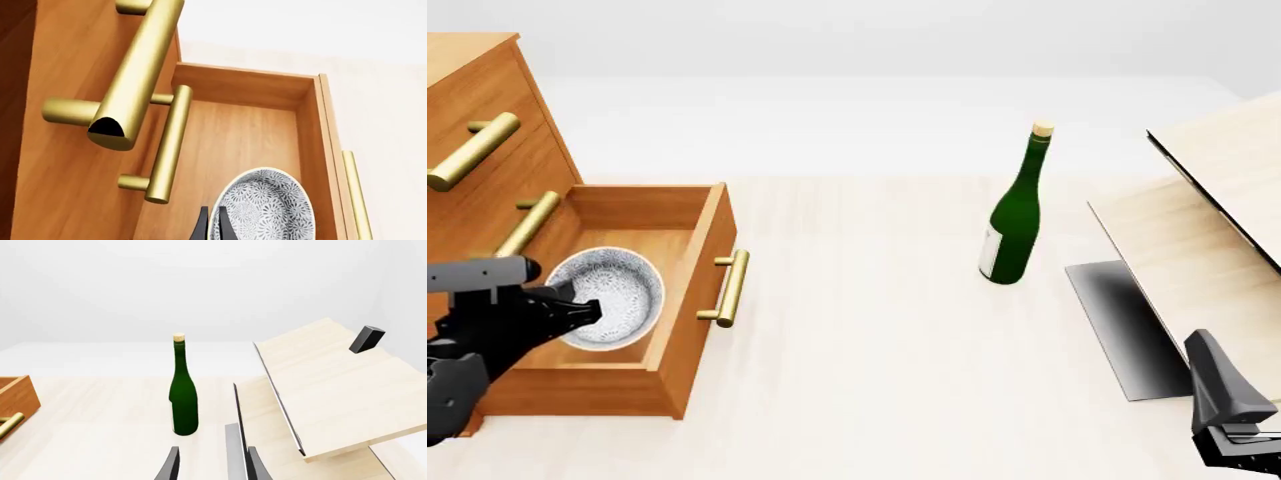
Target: Put the bowl in the bottom drawer of the cabinet and close it.
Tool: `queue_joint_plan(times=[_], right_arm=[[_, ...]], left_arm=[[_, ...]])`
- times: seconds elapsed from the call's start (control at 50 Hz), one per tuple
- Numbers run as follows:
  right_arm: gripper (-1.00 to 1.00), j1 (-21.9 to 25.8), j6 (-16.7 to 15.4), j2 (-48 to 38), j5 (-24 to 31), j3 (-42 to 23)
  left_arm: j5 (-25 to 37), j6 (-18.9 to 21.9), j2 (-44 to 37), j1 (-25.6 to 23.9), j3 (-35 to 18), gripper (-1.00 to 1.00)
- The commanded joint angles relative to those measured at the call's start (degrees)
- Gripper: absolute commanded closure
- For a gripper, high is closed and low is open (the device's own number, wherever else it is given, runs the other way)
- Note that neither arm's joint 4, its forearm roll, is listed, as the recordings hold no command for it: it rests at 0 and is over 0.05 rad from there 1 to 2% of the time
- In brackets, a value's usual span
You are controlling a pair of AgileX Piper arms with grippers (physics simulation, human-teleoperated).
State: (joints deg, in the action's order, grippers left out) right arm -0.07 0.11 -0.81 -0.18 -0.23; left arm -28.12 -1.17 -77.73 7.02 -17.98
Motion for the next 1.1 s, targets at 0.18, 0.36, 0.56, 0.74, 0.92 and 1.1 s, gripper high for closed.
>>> queue_joint_plan(times=[0.18, 0.36, 0.56, 0.74, 0.92, 1.1], right_arm=[[-1.0, 0.0, 0.0, 0.0, 0.0, 0.0], [-1.0, 0.0, 0.0, 0.0, 0.0, 0.0], [-1.0, 0.0, 0.0, 0.0, 0.0, 0.0], [-1.0, 0.0, 0.0, 0.0, 0.0, 0.0], [-1.0, 0.0, 0.0, 0.0, 0.0, 0.0], [-1.0, 0.0, 0.0, 0.0, 0.0, 0.0]], left_arm=[[-2.9, 0.3, -3.8, 1.0, 0.0, 1.0], [-3.9, 0.3, -5.2, 1.4, 0.1, 1.0], [-4.9, 0.6, -6.3, 1.5, 0.2, 1.0], [-5.3, 0.7, -7.7, 1.8, 0.0, -1.0], [-5.3, 0.2, -7.3, 1.5, 0.0, -1.0], [-4.9, 0.7, -5.4, 1.8, 0.7, -1.0]])
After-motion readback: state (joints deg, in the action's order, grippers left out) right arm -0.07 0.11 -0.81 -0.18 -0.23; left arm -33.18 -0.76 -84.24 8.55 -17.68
